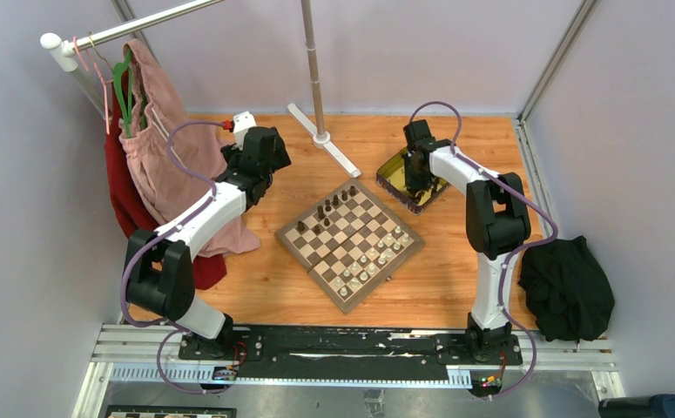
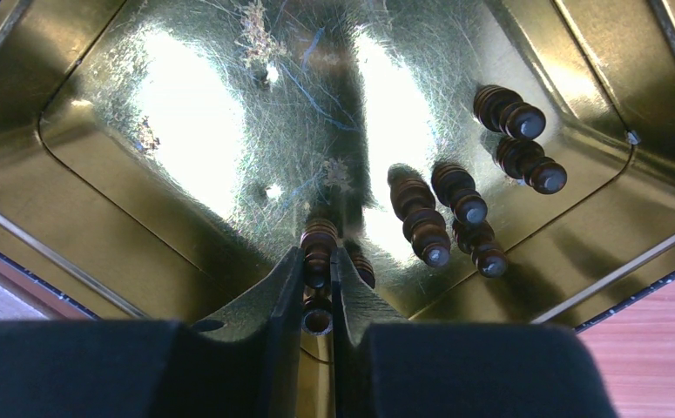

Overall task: Set up the chess pieces on the board
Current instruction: Pick up the chess piece from the storage box.

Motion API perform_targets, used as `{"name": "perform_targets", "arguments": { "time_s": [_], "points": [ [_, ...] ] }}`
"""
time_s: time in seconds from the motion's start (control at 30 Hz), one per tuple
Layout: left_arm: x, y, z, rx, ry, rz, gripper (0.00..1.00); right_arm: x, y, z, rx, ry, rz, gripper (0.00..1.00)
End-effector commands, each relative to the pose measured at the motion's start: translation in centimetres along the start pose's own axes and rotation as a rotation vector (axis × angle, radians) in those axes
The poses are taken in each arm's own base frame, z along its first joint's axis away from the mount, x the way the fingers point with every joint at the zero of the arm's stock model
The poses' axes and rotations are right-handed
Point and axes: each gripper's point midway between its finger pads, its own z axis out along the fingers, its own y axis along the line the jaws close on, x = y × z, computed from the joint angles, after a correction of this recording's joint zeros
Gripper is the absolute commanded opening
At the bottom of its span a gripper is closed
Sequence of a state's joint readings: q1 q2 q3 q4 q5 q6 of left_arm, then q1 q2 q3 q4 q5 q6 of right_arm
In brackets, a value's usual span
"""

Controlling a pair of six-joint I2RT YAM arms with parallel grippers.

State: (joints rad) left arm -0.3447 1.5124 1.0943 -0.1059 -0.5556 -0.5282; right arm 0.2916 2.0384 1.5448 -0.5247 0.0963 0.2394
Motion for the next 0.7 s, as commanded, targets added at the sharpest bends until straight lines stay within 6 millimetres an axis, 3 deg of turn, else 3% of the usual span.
{"name": "perform_targets", "arguments": {
  "time_s": [0.0,0.47,0.67],
  "points": [
    [-1.1,-0.9,-0.4,0.026,-0.028,-0.027,1.00,-0.6,-0.6,-0.8,0.008,0.001,0.009,0.00],
    [-1.4,-0.9,-0.8,0.031,-0.031,-0.028,1.00,-3.4,-0.8,-1.6,0.014,-0.061,0.013,0.00],
    [-1.4,-0.4,-1.4,0.029,-0.030,-0.037,1.00,-4.7,-0.3,-2.9,-0.012,-0.094,0.012,0.00]
  ]
}}
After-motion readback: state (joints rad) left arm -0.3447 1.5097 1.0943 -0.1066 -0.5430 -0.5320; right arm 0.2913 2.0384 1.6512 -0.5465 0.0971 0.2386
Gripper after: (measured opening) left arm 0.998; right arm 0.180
